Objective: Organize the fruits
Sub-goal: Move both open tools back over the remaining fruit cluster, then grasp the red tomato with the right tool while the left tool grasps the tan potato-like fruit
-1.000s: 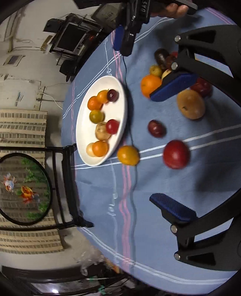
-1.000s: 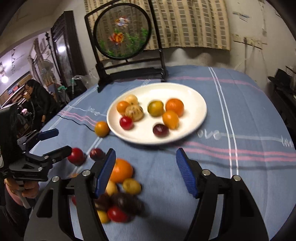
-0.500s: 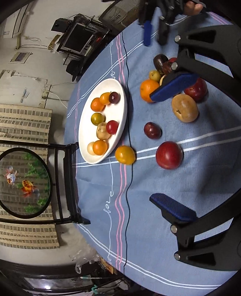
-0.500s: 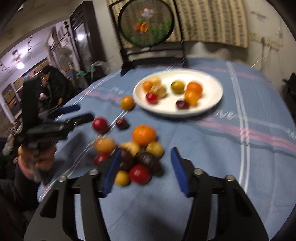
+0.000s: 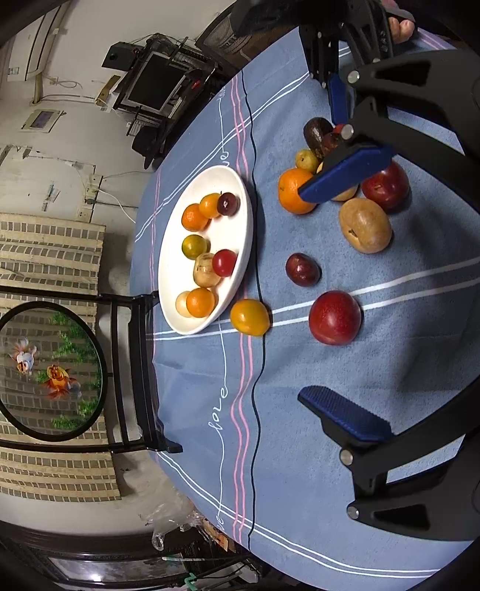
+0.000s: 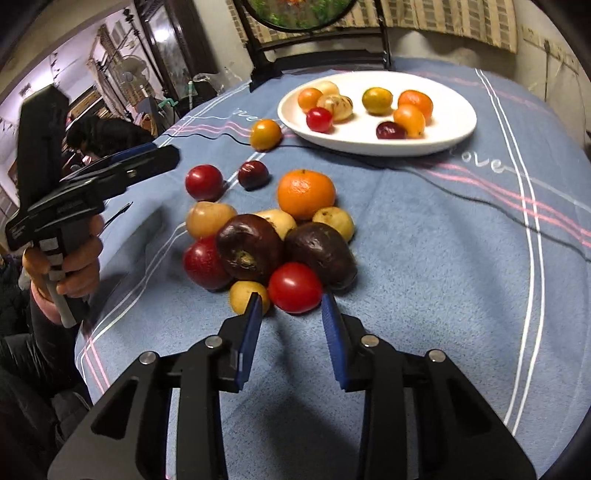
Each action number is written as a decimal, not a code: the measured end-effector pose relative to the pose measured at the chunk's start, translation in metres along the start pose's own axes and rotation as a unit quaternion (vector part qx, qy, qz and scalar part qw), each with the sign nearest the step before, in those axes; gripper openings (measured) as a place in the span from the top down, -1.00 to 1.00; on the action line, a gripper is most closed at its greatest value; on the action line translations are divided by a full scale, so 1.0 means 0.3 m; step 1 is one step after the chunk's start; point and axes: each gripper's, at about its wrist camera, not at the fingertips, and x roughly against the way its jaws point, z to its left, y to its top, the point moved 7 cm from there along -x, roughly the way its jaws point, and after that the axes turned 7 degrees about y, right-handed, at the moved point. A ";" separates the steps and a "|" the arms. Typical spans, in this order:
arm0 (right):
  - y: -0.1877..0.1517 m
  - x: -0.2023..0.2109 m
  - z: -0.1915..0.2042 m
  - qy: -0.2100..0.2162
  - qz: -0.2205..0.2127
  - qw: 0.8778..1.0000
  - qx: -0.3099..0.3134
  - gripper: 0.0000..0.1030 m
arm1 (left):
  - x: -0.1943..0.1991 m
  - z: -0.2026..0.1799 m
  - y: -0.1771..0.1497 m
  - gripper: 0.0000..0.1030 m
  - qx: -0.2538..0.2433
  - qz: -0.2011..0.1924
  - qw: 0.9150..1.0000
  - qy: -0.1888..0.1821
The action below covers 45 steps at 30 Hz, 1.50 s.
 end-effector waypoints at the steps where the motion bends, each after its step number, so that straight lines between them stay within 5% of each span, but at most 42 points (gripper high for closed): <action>1: 0.000 -0.005 -0.007 0.001 0.001 1.000 -0.006 0.32 | 0.003 -0.004 0.000 -0.96 -0.002 -0.002 1.000 -0.001; 11: 0.025 -0.038 -0.018 0.017 -0.007 0.999 -0.040 0.32 | 0.009 -0.041 -0.009 -0.96 -0.024 -0.003 1.000 -0.010; 23: 0.038 -0.036 0.001 -0.008 -0.014 1.000 -0.007 0.40 | -0.008 -0.035 -0.015 -0.96 -0.025 0.007 1.000 0.001; 29: 0.062 0.052 -0.001 0.013 -0.062 0.998 -0.017 0.40 | -0.014 -0.041 -0.021 -0.96 -0.029 0.014 0.999 -0.006; 32: 0.078 0.096 -0.032 0.017 -0.089 0.995 -0.037 0.40 | -0.013 -0.081 -0.042 -0.93 -0.054 0.030 0.997 -0.046; 39: 0.085 0.102 -0.051 0.016 -0.094 0.994 -0.049 0.40 | -0.005 -0.191 -0.108 -0.50 -0.127 0.046 0.986 -0.095; 41: 0.084 0.099 -0.045 0.018 -0.092 0.995 -0.044 0.40 | -0.012 -0.205 -0.123 -0.20 -0.132 0.059 0.984 -0.108; 45: 0.081 0.103 -0.047 0.016 -0.094 0.994 -0.047 0.40 | -0.003 -0.215 -0.135 -0.14 -0.141 0.061 0.980 -0.125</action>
